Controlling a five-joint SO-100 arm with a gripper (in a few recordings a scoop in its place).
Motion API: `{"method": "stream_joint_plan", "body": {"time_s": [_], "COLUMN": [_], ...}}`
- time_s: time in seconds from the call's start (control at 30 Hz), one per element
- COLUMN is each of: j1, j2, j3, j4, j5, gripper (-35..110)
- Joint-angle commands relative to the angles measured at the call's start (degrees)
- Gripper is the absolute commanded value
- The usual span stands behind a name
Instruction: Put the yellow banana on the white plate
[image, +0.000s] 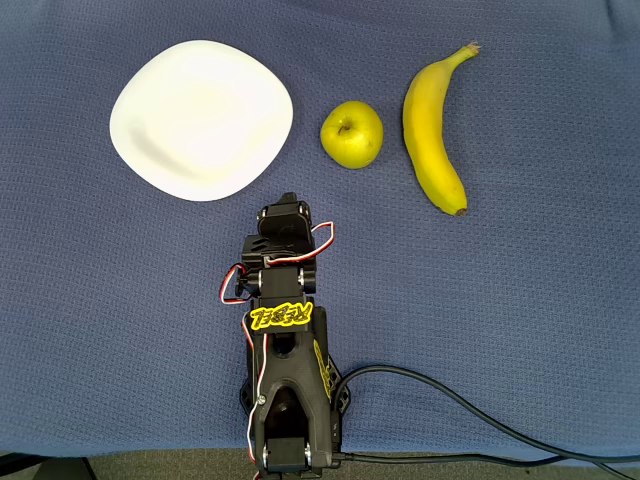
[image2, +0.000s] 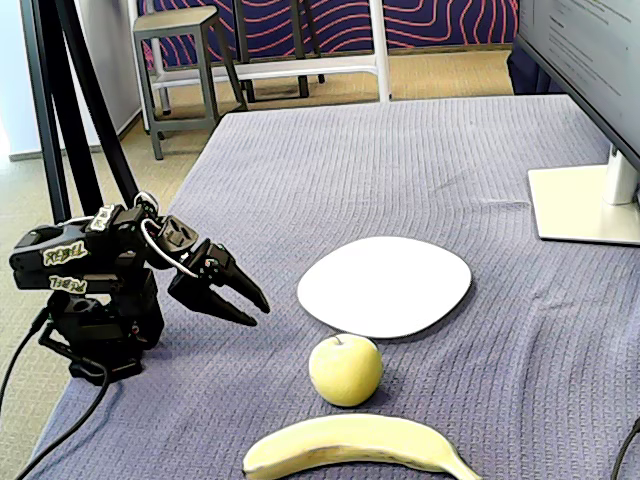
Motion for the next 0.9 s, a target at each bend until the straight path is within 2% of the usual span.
{"method": "stream_joint_plan", "body": {"time_s": [0.0, 0.27, 0.4, 0.57, 0.73, 0.87], "j1": [0.3, -0.4, -1.3, -2.4, -0.5, 2.5], "j2": [-7.4, -8.4, -11.5, -18.5, -30.5, -39.2], "j3": [-4.9, -6.0, -9.0, -16.6, -24.7, -30.6], "j4": [-3.3, -2.6, -2.6, -4.5, -6.6, -9.0], "j5": [2.7, 3.7, 1.7, -2.5, -9.8, -20.9], "gripper": [9, 9, 7, 12, 22, 23]}}
